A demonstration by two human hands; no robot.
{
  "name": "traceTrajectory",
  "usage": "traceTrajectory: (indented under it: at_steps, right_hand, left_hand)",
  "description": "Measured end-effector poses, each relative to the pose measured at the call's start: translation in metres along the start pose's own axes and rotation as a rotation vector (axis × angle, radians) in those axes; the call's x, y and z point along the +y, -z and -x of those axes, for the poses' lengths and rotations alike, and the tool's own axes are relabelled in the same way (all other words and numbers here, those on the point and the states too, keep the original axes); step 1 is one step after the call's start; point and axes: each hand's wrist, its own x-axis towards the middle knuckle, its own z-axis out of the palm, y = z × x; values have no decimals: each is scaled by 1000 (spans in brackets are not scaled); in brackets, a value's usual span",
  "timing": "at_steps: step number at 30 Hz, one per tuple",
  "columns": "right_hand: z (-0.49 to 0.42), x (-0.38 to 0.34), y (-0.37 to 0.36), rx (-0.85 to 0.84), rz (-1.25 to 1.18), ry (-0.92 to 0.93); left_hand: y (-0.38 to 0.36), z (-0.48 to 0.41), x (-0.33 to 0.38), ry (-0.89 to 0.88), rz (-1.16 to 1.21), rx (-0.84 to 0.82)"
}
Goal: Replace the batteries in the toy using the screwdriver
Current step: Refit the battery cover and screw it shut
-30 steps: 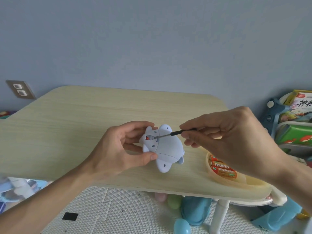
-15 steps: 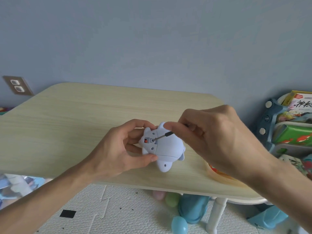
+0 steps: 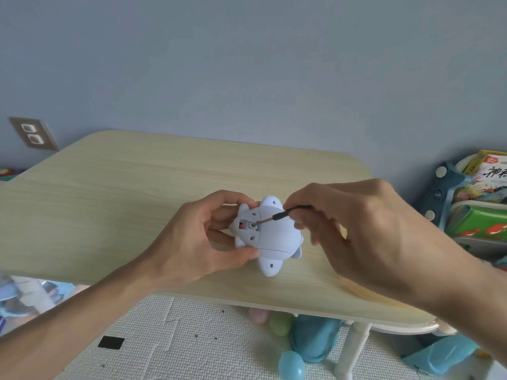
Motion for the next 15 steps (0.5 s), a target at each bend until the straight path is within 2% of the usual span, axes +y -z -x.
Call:
traceTrajectory:
  at_steps: [4, 7, 10, 15]
  right_hand:
    - [-4, -7, -11, 43, 85, 1]
    - [-5, -8, -14, 94, -17, -90]
    - [-6, -10, -8, 43, -170, -123]
    - [-1, -7, -3, 21, -129, -86]
  left_hand:
    - [0, 0, -1, -7, -14, 14]
    - [0, -1, -1, -10, -18, 16]
    - [-1, -1, 0, -11, -19, 9]
    - [-1, 0, 2, -15, -8, 9]
